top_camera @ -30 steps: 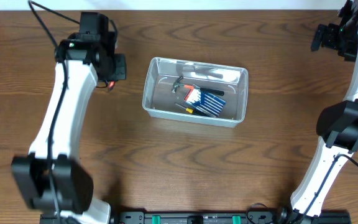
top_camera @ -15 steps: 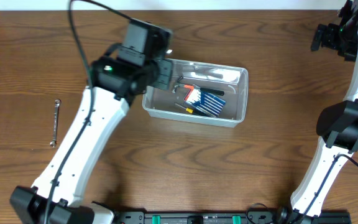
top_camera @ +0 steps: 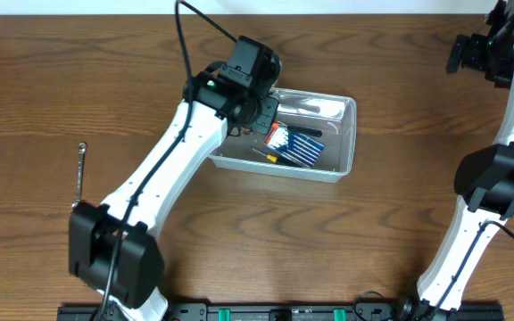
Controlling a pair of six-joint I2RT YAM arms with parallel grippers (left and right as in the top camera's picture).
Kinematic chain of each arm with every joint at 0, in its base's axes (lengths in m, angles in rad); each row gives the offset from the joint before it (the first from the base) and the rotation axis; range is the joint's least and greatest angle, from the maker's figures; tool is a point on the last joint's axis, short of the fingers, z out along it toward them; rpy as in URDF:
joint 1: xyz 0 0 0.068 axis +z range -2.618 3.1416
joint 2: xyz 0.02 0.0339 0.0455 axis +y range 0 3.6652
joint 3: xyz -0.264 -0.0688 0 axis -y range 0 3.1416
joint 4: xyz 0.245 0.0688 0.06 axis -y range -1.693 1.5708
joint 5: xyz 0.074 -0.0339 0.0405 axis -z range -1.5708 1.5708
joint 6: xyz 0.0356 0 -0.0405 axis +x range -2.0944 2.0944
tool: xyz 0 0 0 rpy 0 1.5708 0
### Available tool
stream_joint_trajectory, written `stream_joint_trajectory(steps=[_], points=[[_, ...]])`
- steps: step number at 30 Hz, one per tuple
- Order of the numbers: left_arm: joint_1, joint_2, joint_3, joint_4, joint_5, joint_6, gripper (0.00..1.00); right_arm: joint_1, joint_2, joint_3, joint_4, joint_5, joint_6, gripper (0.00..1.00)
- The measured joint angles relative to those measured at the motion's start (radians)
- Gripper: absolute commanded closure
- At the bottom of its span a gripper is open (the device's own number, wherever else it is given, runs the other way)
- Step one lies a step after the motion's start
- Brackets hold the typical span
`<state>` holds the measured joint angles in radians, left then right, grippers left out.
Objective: Pack container
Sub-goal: 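Lift the pliers and carry them right over the container, then lower the pliers into the container and open the left gripper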
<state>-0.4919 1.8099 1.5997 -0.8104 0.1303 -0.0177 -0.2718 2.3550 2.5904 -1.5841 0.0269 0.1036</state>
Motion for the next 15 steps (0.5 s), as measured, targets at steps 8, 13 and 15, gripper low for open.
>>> stream_joint_trajectory(steps=[8,13,15], points=[[0.000,0.089,0.000,-0.027,0.029,0.000,0.94,0.000,0.000,0.000,0.000,0.000,0.000,0.01],[0.000,0.167,0.000,-0.046,0.032,0.000,0.94,0.000,0.000,0.000,0.000,0.000,0.000,0.01],[0.000,0.192,0.000,-0.046,0.032,0.000,0.94,0.000,0.000,0.000,0.000,0.000,0.000,0.01]])
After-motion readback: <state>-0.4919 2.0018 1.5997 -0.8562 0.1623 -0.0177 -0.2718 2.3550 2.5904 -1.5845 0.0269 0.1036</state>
